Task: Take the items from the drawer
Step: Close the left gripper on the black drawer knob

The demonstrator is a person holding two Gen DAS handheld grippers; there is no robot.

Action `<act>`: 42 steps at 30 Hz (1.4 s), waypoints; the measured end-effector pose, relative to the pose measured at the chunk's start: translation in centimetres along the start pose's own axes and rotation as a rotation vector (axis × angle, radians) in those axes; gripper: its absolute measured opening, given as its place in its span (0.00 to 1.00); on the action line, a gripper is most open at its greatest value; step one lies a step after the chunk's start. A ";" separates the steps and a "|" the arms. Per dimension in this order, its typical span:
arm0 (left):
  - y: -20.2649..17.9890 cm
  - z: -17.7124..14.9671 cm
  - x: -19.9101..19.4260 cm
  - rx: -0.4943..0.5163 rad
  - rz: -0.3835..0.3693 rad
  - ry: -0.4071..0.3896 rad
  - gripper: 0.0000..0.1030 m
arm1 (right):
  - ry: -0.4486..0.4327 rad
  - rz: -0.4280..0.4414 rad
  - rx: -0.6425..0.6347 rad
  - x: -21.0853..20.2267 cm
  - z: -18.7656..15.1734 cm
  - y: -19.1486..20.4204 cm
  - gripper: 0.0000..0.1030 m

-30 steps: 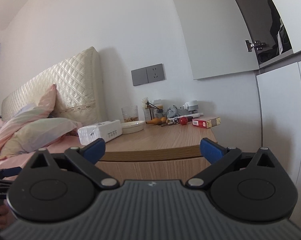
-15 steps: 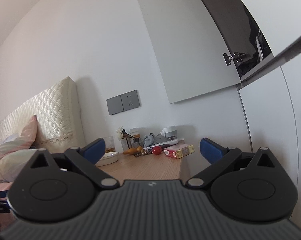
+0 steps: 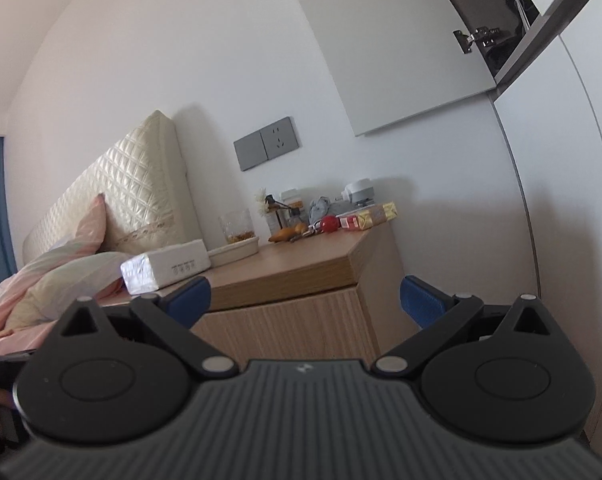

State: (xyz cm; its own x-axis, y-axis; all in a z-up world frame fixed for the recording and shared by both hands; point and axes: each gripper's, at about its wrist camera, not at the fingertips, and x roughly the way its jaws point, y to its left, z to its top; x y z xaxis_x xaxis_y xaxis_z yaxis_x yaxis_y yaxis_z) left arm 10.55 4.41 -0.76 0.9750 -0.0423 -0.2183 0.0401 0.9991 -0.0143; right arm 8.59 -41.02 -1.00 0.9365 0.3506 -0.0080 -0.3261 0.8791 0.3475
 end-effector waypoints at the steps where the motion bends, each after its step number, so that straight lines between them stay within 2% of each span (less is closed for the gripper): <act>1: 0.2 0.0 0.2 -0.005 0.000 0.009 1.00 | 0.014 -0.001 -0.002 0.0 -0.2 0.0 1.00; 6: 1.3 -0.1 0.9 -0.024 0.028 0.048 1.00 | 0.095 -0.016 0.001 0.4 -1.2 -0.3 1.00; 13: 2.3 0.3 2.5 -0.015 -0.065 0.073 1.00 | 0.179 -0.024 -0.051 2.1 -2.5 0.6 1.00; 19: 1.7 0.2 5.7 0.036 -0.117 0.105 0.99 | 0.186 -0.057 -0.105 4.7 -2.5 0.3 1.00; 28: 1.7 -0.4 9.9 0.069 -0.161 0.117 0.98 | 0.195 -0.010 -0.152 8.1 -2.1 -1.1 1.00; 34: 1.5 -0.5 10.5 0.100 -0.194 0.118 0.99 | 0.210 0.002 -0.159 9.7 -2.2 -2.6 1.00; 38: 1.5 -0.1 10.7 0.091 -0.222 0.112 0.98 | 0.206 0.052 -0.149 10.2 -2.2 -2.9 1.00; 42: 0.8 0.0 10.6 0.147 -0.235 0.093 0.96 | 0.192 0.056 -0.151 10.5 -2.4 -2.6 1.00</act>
State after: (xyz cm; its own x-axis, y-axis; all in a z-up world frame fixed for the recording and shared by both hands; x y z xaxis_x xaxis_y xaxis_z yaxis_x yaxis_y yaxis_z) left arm 20.95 4.72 -3.10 0.9113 -0.2662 -0.3142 0.3004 0.9516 0.0647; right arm 18.98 -38.90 -4.21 0.8793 0.4426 -0.1761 -0.4061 0.8898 0.2083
